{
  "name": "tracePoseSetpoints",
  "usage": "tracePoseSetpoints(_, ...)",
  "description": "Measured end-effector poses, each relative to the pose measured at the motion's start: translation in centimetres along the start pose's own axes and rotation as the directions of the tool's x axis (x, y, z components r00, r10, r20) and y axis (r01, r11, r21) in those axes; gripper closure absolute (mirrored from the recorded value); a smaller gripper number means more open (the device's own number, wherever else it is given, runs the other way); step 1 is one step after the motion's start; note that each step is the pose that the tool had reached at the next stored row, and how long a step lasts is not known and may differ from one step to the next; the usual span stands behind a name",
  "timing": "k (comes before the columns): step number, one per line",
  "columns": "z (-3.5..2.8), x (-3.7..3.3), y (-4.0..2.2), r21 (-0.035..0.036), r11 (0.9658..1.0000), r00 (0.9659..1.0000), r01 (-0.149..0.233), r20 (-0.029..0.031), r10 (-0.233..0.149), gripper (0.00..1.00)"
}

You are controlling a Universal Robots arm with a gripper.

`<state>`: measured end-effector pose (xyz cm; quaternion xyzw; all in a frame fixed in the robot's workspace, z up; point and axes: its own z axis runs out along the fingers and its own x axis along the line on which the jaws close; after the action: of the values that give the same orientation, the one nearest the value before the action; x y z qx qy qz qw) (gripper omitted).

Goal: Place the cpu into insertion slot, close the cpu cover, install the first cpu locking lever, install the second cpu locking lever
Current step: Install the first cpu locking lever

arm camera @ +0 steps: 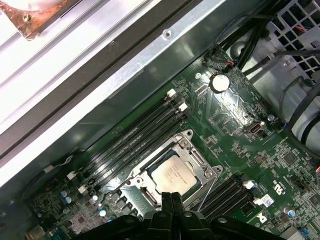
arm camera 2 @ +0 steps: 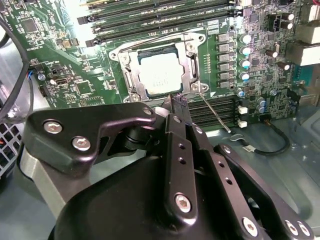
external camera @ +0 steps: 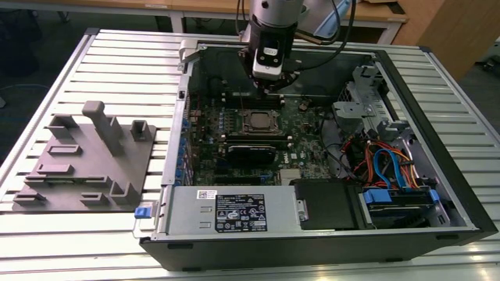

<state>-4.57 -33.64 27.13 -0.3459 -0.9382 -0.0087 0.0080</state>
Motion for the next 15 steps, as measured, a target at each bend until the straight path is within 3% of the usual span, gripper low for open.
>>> tracePoseSetpoints(7,0.0,0.01,-0.01,0.0008,0.9993,0.9993,0.037,-0.0004,-0.037,0.9)
tracePoseSetpoints(15,0.01,0.01,-0.01,0.0008,0.9992,0.9992,0.039,-0.0004,-0.039,0.9)
